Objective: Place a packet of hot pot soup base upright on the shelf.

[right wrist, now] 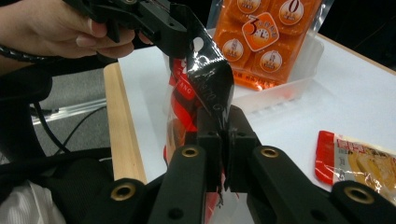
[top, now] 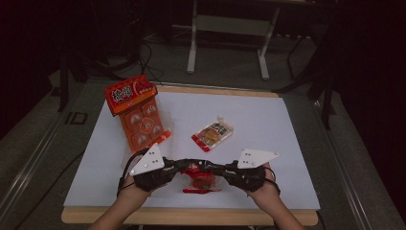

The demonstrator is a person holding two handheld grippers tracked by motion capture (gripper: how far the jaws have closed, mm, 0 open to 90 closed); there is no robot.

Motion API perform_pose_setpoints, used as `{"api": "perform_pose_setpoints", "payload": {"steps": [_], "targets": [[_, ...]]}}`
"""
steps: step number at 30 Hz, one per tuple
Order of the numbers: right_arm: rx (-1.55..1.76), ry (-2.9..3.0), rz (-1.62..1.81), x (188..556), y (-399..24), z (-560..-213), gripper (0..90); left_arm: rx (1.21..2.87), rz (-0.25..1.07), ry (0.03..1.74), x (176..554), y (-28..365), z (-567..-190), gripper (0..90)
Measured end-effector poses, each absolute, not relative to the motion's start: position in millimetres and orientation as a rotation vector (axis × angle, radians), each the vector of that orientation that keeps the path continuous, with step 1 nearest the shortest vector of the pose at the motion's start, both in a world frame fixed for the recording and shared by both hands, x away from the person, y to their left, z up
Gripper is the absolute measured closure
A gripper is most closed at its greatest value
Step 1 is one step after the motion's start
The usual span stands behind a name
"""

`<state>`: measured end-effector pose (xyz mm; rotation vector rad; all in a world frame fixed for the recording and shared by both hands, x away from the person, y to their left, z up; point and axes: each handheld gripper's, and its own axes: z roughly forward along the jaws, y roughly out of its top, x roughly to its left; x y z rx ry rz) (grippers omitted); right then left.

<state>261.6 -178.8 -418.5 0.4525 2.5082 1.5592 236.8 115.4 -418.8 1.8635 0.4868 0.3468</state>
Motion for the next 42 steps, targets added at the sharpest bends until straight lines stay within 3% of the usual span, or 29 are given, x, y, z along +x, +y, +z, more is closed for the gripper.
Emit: {"api": "perform_pose_setpoints", "payload": {"steps": [7,16,20,23,24,25,26,30,42], "targets": [[0.471,2.487,1.571,263,-181,-417,78.6,1.852,0.353,0.473,236,118,-413,88.5],[0.526,2.432,1.594,267,-192,-415,58.6,1.837,0.398,0.48,236,129,-405,88.4],[0.547,2.392,1.626,265,-196,-415,42.2,1.815,0.411,0.49,237,139,-398,88.3],[0.553,2.374,1.633,265,-196,-415,36.2,1.792,0.425,0.505,238,148,-394,88.2],[0.571,2.351,1.648,266,-198,-415,28.3,1.783,0.459,0.513,239,155,-392,88.1],[0.571,2.351,1.648,266,-198,-415,28.3,1.783,0.459,0.513,239,155,-392,88.2],[0.562,2.335,1.652,266,-200,-415,21.7,1.774,0.467,0.513,239,159,-391,88.0],[0.549,2.319,1.665,267,-201,-416,13.2,1.765,0.515,0.527,242,173,-387,88.0],[0.575,2.317,1.713,272,-214,-416,13.2,1.768,0.595,0.523,253,210,-384,87.9]]}}
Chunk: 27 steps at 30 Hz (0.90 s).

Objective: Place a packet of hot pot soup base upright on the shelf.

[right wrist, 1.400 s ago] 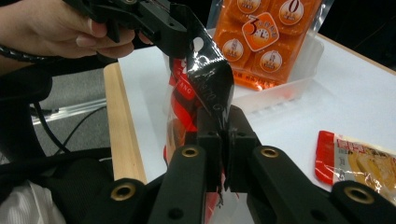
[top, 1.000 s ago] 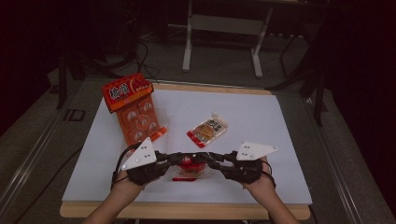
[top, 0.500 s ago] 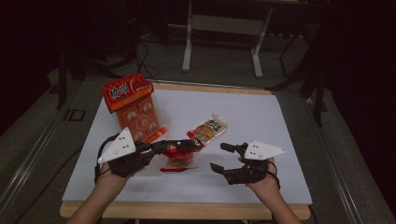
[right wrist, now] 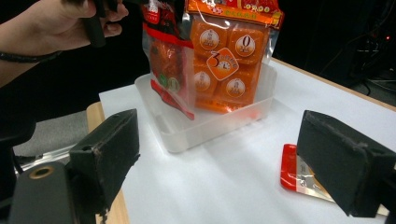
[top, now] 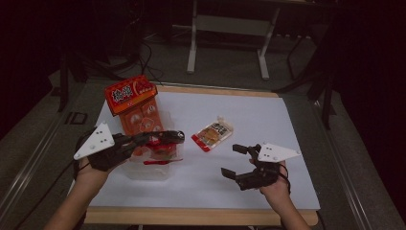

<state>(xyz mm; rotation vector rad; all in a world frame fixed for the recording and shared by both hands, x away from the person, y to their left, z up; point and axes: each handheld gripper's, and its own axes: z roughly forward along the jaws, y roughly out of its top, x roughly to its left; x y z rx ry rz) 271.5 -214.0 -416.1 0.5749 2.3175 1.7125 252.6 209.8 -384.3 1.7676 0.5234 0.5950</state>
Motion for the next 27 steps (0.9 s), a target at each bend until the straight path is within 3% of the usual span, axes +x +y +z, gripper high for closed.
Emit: {"api": "perform_pose_setpoints", "payload": {"steps": [27], "targets": [[0.601,2.329,1.696,276,-216,-423,14.5,1.807,0.553,0.587,244,249,-427,87.4]]}}
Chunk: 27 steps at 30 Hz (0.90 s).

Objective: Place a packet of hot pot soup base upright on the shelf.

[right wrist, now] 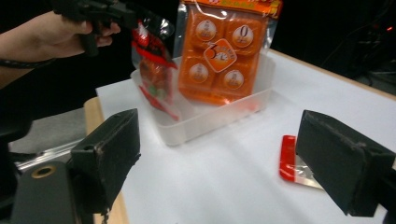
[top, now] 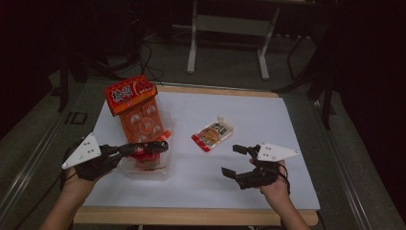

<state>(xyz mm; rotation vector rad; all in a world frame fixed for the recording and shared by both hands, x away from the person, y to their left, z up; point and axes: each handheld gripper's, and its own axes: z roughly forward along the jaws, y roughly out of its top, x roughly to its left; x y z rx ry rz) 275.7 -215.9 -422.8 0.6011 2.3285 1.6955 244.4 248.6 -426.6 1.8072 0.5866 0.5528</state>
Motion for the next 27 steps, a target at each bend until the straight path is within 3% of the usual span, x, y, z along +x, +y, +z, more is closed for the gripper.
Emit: {"api": "perform_pose_setpoints", "payload": {"steps": [22,27], "targets": [[0.552,2.339,1.665,279,-214,-430,15.8,1.814,0.464,0.635,249,254,-466,86.2],[0.577,2.397,1.613,279,-210,-430,15.3,1.801,0.457,0.689,247,254,-465,81.4]]}}
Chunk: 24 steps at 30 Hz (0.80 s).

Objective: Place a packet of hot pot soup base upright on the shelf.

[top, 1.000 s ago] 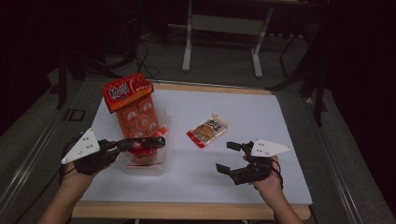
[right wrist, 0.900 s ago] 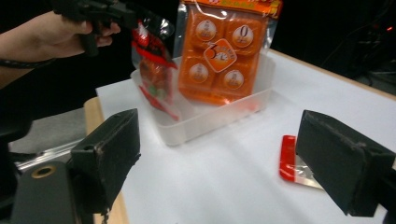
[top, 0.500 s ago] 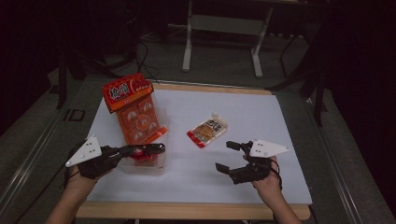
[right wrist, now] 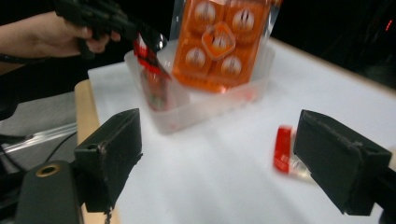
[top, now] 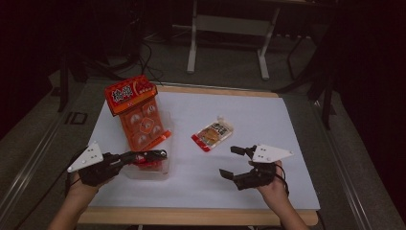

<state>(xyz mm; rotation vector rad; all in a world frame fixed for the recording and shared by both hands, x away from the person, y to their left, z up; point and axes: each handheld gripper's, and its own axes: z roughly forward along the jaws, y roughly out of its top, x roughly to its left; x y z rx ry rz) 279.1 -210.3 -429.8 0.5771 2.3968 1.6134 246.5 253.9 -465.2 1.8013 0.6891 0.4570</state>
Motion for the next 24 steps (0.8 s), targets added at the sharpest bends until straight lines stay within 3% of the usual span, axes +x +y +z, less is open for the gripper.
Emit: {"api": "perform_pose_setpoints", "payload": {"steps": [2,6,12,19,24], "targets": [[0.597,2.401,1.609,280,-210,-431,14.7,1.801,0.452,0.686,246,254,-465,80.1],[0.613,2.391,1.602,282,-212,-432,13.8,1.784,0.448,0.693,244,252,-462,62.2],[0.642,2.35,1.583,284,-216,-432,13.6,1.755,0.468,0.681,241,247,-453,48.5],[0.656,2.334,1.58,285,-220,-432,13.5,1.707,0.41,0.698,237,237,-440,14.4],[0.685,2.329,1.616,287,-223,-431,13.4,1.688,0.445,0.689,231,224,-430,7.1]]}}
